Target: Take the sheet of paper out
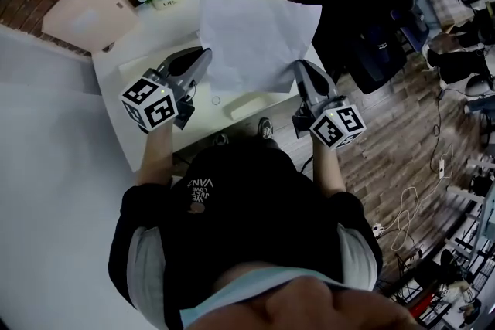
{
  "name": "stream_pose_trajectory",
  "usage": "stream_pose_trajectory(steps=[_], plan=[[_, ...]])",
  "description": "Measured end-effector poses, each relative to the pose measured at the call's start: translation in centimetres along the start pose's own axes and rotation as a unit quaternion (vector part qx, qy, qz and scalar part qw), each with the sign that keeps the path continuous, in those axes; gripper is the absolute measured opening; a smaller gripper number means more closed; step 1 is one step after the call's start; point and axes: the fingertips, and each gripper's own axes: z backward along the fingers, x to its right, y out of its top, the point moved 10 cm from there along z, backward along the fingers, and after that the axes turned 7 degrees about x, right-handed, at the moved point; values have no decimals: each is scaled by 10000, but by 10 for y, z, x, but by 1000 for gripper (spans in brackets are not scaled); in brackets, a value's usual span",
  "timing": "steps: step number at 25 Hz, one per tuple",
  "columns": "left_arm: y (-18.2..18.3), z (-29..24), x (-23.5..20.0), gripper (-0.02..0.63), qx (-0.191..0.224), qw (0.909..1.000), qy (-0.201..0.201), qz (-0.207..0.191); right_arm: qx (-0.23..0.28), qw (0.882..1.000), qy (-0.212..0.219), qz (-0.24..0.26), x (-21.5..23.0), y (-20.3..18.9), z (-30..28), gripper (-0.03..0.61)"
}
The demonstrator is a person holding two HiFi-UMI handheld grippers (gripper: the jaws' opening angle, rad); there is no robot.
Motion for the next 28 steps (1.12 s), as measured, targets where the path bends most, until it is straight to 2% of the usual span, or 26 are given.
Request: stream_pose_trajectory(steps=[13, 28], plan=[[-22, -1, -9, 2, -240, 9985, -100, 475, -189, 9984, -512, -131, -6, -21, 14, 0], [-40, 22, -23, 2, -435, 9959, 193, 765, -626, 9957, -587, -353, -13, -52, 3, 0]])
